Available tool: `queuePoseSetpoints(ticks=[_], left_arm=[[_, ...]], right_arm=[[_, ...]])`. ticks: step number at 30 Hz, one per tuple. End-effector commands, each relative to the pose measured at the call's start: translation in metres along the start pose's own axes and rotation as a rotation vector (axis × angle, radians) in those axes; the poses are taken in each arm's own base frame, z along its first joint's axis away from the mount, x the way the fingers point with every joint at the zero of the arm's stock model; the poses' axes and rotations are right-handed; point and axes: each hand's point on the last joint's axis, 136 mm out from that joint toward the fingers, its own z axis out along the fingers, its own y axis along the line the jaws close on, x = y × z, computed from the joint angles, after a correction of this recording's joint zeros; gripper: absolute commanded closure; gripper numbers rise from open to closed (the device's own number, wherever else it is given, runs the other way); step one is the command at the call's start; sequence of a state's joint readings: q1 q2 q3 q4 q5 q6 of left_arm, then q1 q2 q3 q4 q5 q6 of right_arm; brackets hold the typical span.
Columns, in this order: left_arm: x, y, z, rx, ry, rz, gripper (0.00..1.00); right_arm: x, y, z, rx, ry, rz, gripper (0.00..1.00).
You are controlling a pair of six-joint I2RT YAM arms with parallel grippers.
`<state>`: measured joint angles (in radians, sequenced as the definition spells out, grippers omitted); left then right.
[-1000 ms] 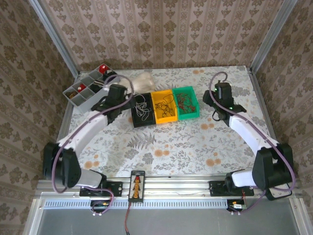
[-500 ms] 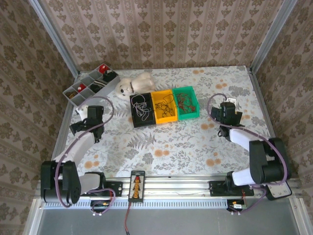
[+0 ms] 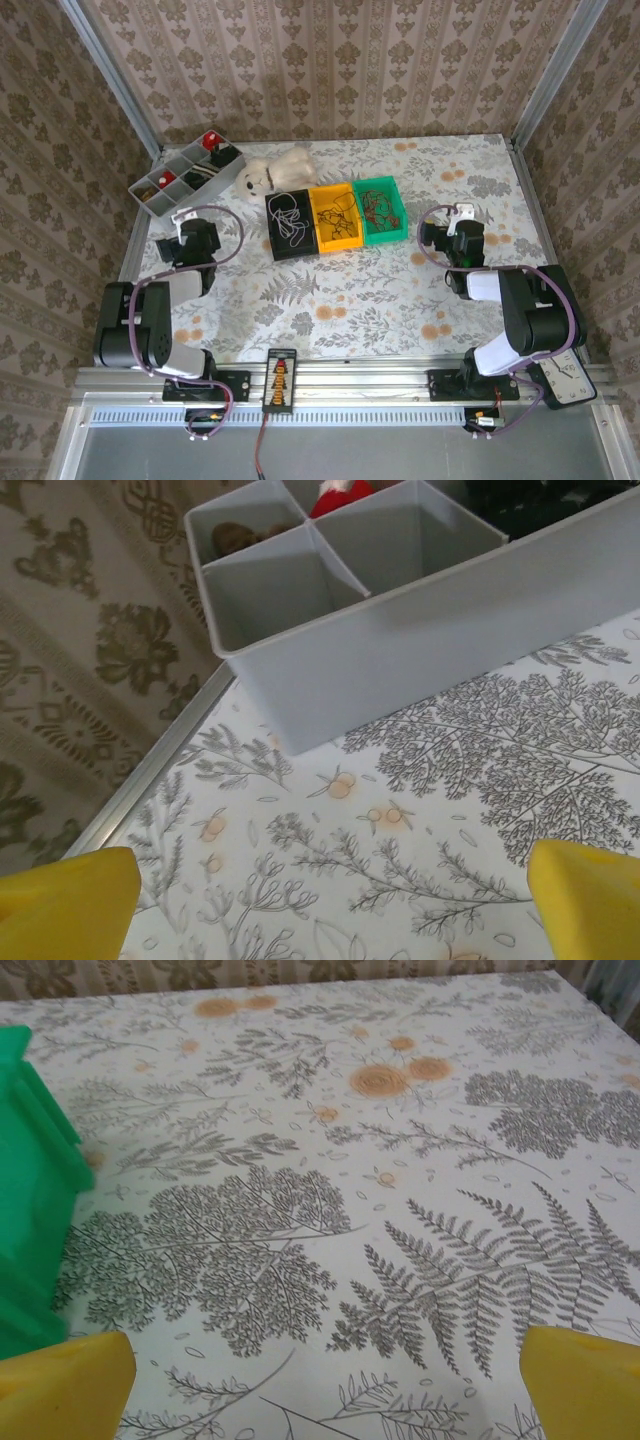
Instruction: Untangle the cables
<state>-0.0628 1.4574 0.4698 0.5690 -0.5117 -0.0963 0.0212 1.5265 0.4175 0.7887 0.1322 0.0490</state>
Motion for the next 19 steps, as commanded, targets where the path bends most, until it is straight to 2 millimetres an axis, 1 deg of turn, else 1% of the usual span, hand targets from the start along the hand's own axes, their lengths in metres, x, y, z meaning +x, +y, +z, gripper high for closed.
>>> queuePoseSetpoints(ticks=[1, 2, 3, 4, 5, 6, 8, 15, 18, 19], left_arm=[[-0.023, -0.024, -0.001, 0.145, -0.133, 0.023, 0.0], [-0.022, -0.032, -0.004, 0.196, -0.145, 0.032, 0.0], [-0.016, -0.046, -0.009, 0.282, -0.161, 0.053, 0.0], [-0.013, -0.055, -0.012, 0.332, -0.225, 0.077, 0.0], [-0.015, -0.052, -0.013, 0.313, -0.26, 0.071, 0.0], [-0.007, -0.047, -0.012, 0.313, -0.192, 0.043, 0.0], [-0.011, -0.043, -0.004, 0.297, -0.188, 0.034, 0.0], [-0.01, -0.045, -0.004, 0.3, -0.173, 0.037, 0.0], [-0.011, -0.046, -0.004, 0.3, -0.176, 0.041, 0.0], [-0.011, -0.046, -0.004, 0.299, -0.177, 0.042, 0.02]], right_arm=[[-0.01, 0.008, -0.001, -0.048, -0.049, -0.011, 0.0], [-0.009, 0.008, -0.001, -0.047, -0.047, -0.012, 0.0], [-0.01, 0.008, -0.001, -0.048, -0.049, -0.011, 0.0], [-0.009, 0.008, -0.001, -0.048, -0.048, -0.013, 0.0], [-0.009, 0.009, -0.002, -0.047, -0.048, -0.013, 0.0], [-0.009, 0.009, -0.001, -0.05, -0.048, -0.014, 0.0], [-0.009, 0.009, -0.001, -0.049, -0.047, -0.014, 0.0], [-0.008, 0.009, 0.003, -0.061, -0.027, -0.004, 0.0], [-0.009, 0.009, 0.001, -0.064, -0.039, -0.005, 0.0], [-0.01, 0.01, -0.001, -0.065, -0.046, -0.009, 0.0]])
